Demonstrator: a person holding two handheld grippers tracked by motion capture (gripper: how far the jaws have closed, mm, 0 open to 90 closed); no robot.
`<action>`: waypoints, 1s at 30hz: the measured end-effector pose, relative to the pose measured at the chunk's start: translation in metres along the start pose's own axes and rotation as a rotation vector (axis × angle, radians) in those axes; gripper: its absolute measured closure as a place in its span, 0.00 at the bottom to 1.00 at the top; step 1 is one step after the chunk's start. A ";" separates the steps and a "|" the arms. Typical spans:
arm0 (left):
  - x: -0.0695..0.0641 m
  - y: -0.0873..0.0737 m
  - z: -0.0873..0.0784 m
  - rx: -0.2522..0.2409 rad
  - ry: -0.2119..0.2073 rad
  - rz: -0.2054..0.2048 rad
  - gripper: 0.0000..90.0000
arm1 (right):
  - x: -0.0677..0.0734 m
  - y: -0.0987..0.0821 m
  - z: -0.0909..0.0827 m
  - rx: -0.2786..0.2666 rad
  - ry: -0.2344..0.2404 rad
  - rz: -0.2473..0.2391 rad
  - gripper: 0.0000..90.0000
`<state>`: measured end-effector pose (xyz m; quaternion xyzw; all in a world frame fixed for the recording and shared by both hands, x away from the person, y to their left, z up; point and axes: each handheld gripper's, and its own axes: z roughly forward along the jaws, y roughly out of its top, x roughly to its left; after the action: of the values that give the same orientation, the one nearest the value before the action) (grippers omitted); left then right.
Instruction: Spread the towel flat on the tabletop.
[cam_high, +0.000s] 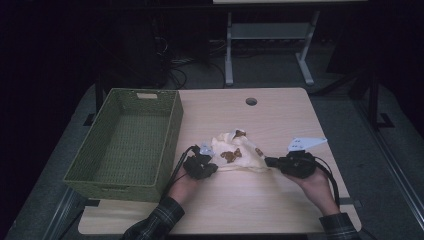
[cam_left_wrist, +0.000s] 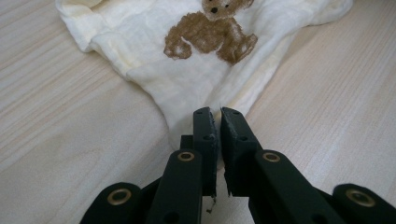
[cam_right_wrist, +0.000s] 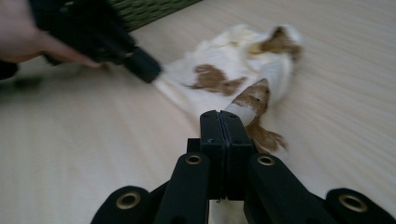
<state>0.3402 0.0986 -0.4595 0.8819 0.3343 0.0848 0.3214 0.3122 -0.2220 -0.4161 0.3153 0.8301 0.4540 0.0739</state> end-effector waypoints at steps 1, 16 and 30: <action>0.000 0.000 0.000 0.000 0.000 -0.001 0.93 | 0.006 0.000 0.003 0.004 0.018 -0.006 0.99; -0.001 0.000 0.001 -0.013 0.001 -0.012 0.93 | 0.060 0.001 0.029 0.012 0.170 -0.103 0.79; 0.000 0.000 0.000 -0.003 0.004 0.004 0.93 | -0.014 -0.009 0.048 0.100 -0.134 0.085 0.85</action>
<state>0.3399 0.0989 -0.4596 0.8819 0.3331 0.0874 0.3218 0.3387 -0.2004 -0.4534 0.3833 0.8308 0.3925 0.0938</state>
